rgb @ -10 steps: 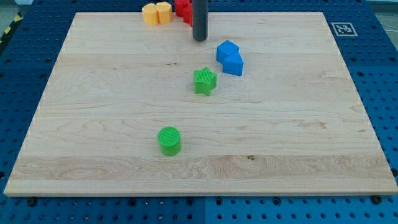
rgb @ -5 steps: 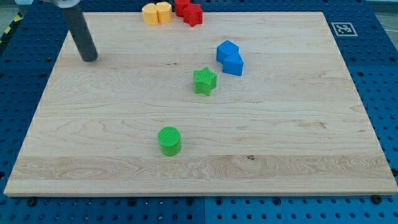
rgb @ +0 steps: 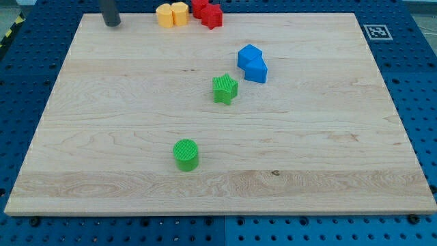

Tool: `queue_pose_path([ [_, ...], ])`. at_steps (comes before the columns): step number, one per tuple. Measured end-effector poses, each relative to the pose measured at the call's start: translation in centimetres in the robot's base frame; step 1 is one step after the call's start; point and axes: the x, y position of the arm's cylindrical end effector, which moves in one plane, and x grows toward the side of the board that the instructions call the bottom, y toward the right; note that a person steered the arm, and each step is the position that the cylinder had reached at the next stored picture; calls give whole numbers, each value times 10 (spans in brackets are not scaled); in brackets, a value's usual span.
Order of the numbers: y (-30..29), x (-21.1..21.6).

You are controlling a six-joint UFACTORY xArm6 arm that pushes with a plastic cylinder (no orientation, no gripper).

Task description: Push the yellow blocks close to the red blocks

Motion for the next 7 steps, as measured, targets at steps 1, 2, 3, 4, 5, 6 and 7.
queue_pose_path([
  [1, 0, -6],
  [2, 0, -6],
  [3, 6, -6],
  [4, 21, -6],
  [5, 37, -6],
  [6, 43, -11],
  [7, 44, -22],
])
